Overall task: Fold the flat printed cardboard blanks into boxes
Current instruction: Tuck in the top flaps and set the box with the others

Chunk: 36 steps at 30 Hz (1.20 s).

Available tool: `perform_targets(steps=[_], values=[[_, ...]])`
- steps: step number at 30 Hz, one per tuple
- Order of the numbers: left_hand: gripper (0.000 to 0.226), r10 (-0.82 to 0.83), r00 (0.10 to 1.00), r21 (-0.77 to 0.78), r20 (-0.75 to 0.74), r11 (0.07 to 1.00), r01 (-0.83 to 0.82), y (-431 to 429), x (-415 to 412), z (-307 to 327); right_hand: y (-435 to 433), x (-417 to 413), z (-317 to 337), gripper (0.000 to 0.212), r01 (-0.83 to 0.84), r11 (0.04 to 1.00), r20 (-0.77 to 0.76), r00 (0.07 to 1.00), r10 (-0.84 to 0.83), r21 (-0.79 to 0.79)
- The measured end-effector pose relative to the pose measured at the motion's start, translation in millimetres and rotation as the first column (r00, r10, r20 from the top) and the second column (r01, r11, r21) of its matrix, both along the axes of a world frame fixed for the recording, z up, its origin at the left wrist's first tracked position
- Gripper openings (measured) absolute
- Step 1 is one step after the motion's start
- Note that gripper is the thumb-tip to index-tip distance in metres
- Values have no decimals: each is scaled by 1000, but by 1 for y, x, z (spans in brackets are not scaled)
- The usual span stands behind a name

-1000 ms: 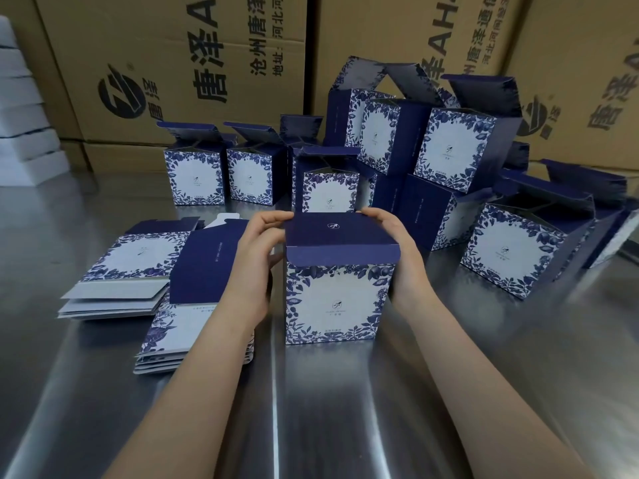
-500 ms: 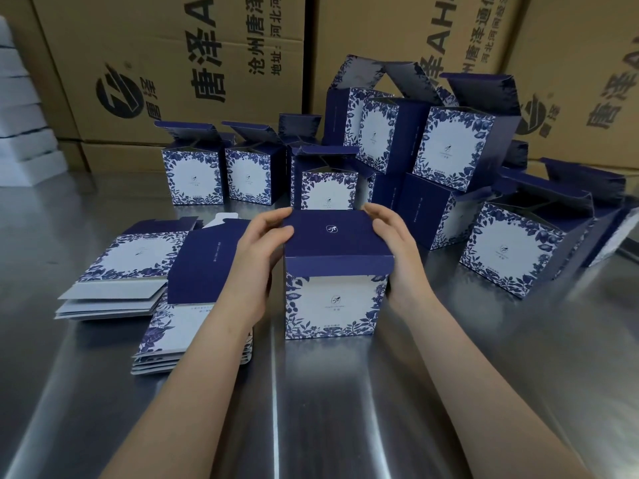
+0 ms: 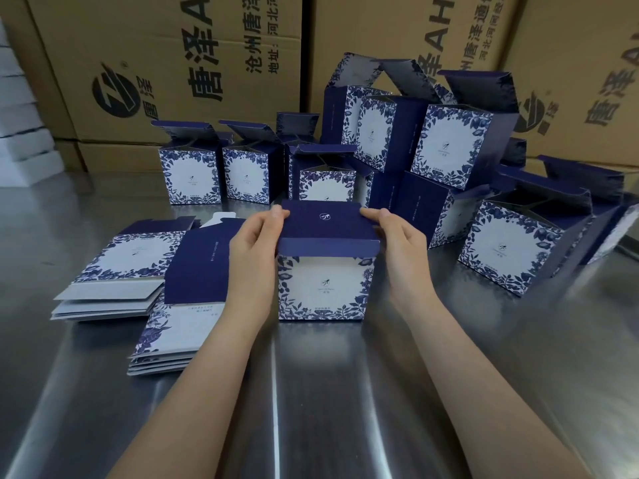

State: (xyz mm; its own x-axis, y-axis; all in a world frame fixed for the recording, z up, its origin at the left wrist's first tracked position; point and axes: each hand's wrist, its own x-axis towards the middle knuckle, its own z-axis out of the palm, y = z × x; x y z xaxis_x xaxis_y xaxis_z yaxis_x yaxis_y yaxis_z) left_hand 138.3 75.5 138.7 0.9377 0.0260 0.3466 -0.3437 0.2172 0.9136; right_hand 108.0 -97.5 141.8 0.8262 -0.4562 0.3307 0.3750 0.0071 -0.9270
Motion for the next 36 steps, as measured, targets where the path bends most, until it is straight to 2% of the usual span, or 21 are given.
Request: perform_targets(steps=[5,8,10,16,20,27,30,36], values=[[30,-42,998,172,46,984,34,-3,-1,-6,2,0,-3,30,-107,982,-1,994,108,-155],[34,-60,995,271,80,962,36,-3,-3,-5,3,0,-8,25,-81,943,39,994,99,-324],[31,-44,992,305,116,952,7,-1,-3,-4,3,1,-10,24,-55,927,57,995,81,-370],[23,31,971,329,235,938,-110,1,-7,-3,5,-3,-9,23,-39,944,130,988,86,-327],[22,81,942,258,324,951,-171,-1,-9,-4,2,-6,-8,24,-19,940,180,980,85,-341],[13,141,903,315,405,906,-282,-4,-8,-1,5,-1,-10,25,118,921,240,970,-28,-371],[13,126,910,321,396,909,-266,-3,-8,0,8,-2,-9,25,149,910,255,966,-50,-386],[17,73,936,320,345,928,-190,0,-7,1,11,-6,-7,30,21,947,180,983,39,-321]])
